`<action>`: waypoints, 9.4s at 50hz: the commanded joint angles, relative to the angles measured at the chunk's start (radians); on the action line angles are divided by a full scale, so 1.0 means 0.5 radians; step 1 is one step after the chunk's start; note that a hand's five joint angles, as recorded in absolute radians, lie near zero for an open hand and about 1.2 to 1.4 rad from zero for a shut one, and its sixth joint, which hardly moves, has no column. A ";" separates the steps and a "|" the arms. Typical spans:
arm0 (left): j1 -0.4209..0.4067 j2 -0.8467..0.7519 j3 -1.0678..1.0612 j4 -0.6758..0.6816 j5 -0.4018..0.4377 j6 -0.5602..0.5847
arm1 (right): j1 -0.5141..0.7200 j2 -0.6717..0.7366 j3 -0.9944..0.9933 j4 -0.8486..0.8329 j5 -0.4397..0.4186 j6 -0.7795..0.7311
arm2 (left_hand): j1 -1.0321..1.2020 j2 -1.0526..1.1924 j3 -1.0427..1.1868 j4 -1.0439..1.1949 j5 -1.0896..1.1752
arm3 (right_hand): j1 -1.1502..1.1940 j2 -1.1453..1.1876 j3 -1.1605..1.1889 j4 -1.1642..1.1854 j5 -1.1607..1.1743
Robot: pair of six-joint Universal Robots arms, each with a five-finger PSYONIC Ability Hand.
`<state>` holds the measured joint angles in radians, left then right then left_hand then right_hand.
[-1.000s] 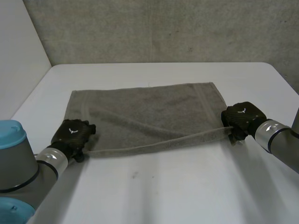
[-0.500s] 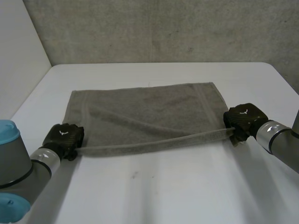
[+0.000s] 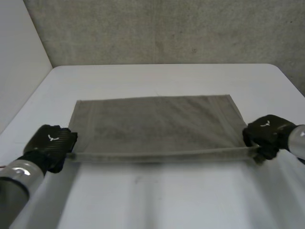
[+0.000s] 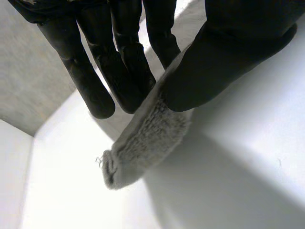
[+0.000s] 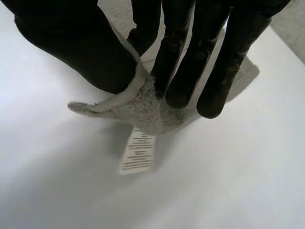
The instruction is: Fold the towel.
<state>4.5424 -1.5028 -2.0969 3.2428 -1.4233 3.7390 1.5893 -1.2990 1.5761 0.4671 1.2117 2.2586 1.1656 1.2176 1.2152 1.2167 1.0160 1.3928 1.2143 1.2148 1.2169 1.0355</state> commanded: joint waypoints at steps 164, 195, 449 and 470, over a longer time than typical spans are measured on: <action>-0.056 -1.734 2.129 -0.270 0.331 -0.069 | 0.120 1.168 -1.382 -0.572 0.206 0.401 | 0.461 0.357 0.362 0.359 0.412 | 0.007 0.364 0.363 0.359 0.372; -0.261 -2.027 2.719 -0.484 0.049 -0.210 | 0.178 1.065 -1.518 -0.787 0.430 0.661 | -1.982 -2.086 -2.081 -2.084 -2.032 | -2.437 -2.079 -2.081 -2.085 -2.071; -0.661 -0.395 1.647 -0.343 -0.655 -1.462 | 0.648 -0.257 -0.536 -0.894 0.432 1.659 | -1.963 -2.067 -2.062 -2.065 -2.013 | -2.437 -2.079 -2.081 -2.085 -2.071; -0.507 -0.167 1.540 -0.718 -0.363 -1.465 | 0.570 -0.375 -0.446 -0.772 0.703 1.401 | -1.982 -2.086 -2.081 -2.084 -2.032 | -2.437 -2.079 -2.081 -2.085 -2.071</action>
<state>4.3074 -1.5937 -1.2815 2.8647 -1.5999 2.9952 1.8643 -1.4937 1.3487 0.0826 1.5704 2.9713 0.1689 0.1653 0.1657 0.1672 0.0256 0.1795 0.1695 0.1659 0.1712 0.0260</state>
